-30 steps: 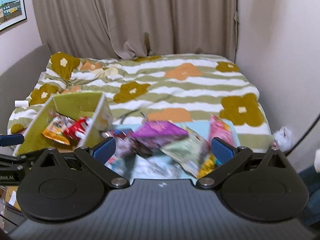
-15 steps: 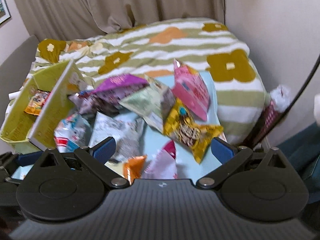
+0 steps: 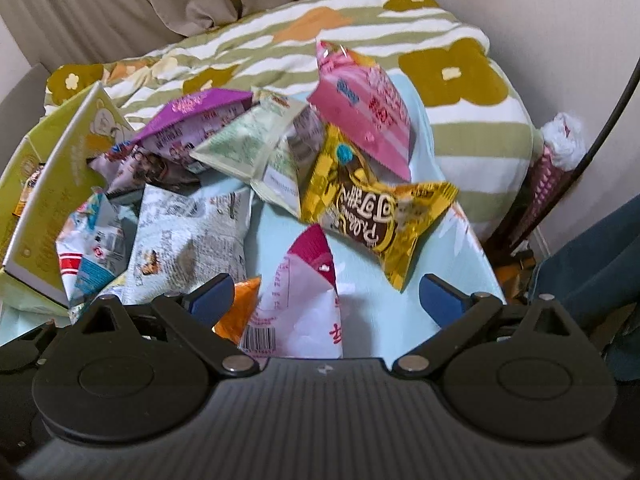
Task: Organize snacks
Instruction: 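Move both tools back over the snack pile, then grasp the white-and-orange bag with the left gripper while the right grasps the pink bag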
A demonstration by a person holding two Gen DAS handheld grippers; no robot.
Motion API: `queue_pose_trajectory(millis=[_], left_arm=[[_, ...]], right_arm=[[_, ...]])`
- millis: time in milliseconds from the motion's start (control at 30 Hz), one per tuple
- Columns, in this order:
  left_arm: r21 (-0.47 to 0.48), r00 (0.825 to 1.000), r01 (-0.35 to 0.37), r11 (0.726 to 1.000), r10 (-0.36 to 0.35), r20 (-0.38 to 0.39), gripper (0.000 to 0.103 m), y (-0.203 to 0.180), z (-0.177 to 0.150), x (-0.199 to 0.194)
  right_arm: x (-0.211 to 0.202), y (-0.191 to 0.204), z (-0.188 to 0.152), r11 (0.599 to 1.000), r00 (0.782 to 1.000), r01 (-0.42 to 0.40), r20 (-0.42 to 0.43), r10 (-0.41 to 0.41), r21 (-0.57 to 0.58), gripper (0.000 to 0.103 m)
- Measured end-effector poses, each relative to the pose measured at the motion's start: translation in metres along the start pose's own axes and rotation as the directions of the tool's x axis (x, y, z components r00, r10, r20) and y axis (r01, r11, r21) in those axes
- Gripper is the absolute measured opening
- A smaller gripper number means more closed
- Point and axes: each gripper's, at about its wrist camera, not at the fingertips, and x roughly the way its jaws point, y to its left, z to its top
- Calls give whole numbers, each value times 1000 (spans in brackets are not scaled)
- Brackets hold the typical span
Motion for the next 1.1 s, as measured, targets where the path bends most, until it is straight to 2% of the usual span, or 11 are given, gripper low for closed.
queue_pose_trajectory(millis=[200, 400, 700, 833, 933, 1000, 1033, 1100], left_arm=[[13, 999, 31, 999, -30, -43, 78, -1, -7, 9], [48, 998, 48, 998, -46, -39, 70, -4, -9, 7], [69, 998, 53, 996, -50, -45, 64, -6, -9, 4], [76, 998, 45, 996, -42, -38, 63, -5, -13, 0], [77, 999, 46, 996, -43, -32, 63, -3, -15, -1], [76, 999, 46, 996, -44, -27, 63, -2, -16, -2], [76, 999, 45, 996, -44, -26, 63, -2, -17, -2], [76, 999, 47, 996, -45, -23, 63, -3, -17, -3]], right_arm=[[10, -3, -14, 1000, 999, 10, -50, -10, 9, 103], [13, -13, -23, 999, 997, 13, -83, -9, 48, 103], [17, -24, -24, 997, 996, 13, -88, -6, 79, 103], [23, -18, -27, 999, 996, 20, -83, -17, 42, 103], [30, -10, -31, 1000, 995, 25, -97, -26, -17, 87], [30, -8, -34, 999, 996, 24, -89, -27, -32, 80], [30, -7, -35, 999, 996, 27, -87, -31, -41, 71], [28, -9, -37, 999, 996, 26, -80, -29, -36, 67]])
